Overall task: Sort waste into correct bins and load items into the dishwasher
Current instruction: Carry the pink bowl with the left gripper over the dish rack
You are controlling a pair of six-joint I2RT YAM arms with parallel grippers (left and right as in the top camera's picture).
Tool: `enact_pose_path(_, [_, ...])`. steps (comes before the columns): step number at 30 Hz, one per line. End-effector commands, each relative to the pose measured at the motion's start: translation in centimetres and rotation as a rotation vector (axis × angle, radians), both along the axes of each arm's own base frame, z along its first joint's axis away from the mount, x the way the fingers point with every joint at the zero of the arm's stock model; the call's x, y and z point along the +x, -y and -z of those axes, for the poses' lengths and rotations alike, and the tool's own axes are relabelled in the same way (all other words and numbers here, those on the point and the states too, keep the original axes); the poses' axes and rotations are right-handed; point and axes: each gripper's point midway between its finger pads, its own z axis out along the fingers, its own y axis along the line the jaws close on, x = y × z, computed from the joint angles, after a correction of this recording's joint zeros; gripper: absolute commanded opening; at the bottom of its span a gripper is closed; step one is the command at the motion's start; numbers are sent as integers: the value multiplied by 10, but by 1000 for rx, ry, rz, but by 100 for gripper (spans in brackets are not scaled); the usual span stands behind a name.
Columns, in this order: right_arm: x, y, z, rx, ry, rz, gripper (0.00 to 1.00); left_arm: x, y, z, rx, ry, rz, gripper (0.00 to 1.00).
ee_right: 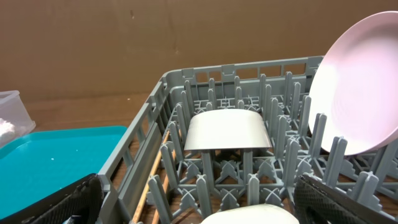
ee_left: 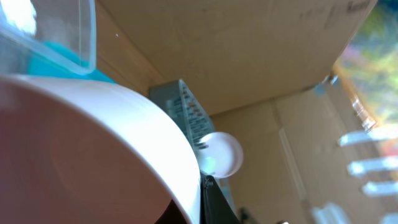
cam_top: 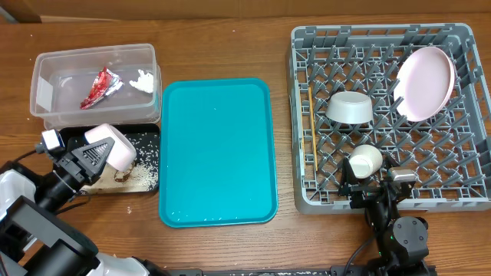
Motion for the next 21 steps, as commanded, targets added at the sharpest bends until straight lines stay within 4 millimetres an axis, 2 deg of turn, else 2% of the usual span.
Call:
enact_pose_path(1, [0,0,-2,6,12,0,100,5,2,-1,-145,-101,1,4])
enact_pose_path(3, [0,0,-2,6,12,0,100,4,18,-7,-144,-94,39,4])
enact_pose_path(7, [0,0,-2,6,12,0,100,-3,72,-23,33,33,231,4])
enact_pose_path(9, [0,0,-2,6,12,0,100,0,94,-33,56,56,318,4])
enact_pose_path(12, [0,0,-2,6,12,0,100,3,131,-55,89,132,448,4])
enact_pose_path(13, [0,0,-2,6,12,0,100,5,156,-70,128,192,547,4])
enact_pose_path(14, [0,0,-2,6,12,0,100,6,171,-79,147,228,604,4])
enact_pose_path(17, [0,0,-2,6,12,0,100,11,206,-100,182,289,730,4])
enact_pose_path(19, [0,0,-2,6,12,0,100,23,230,-103,251,251,805,4])
enact_pose_path(20, [0,0,-2,6,12,0,100,50,251,-84,422,42,769,4])
enact_pose_path(21, [0,0,-2,6,12,0,100,79,263,-67,608,-128,601,4])
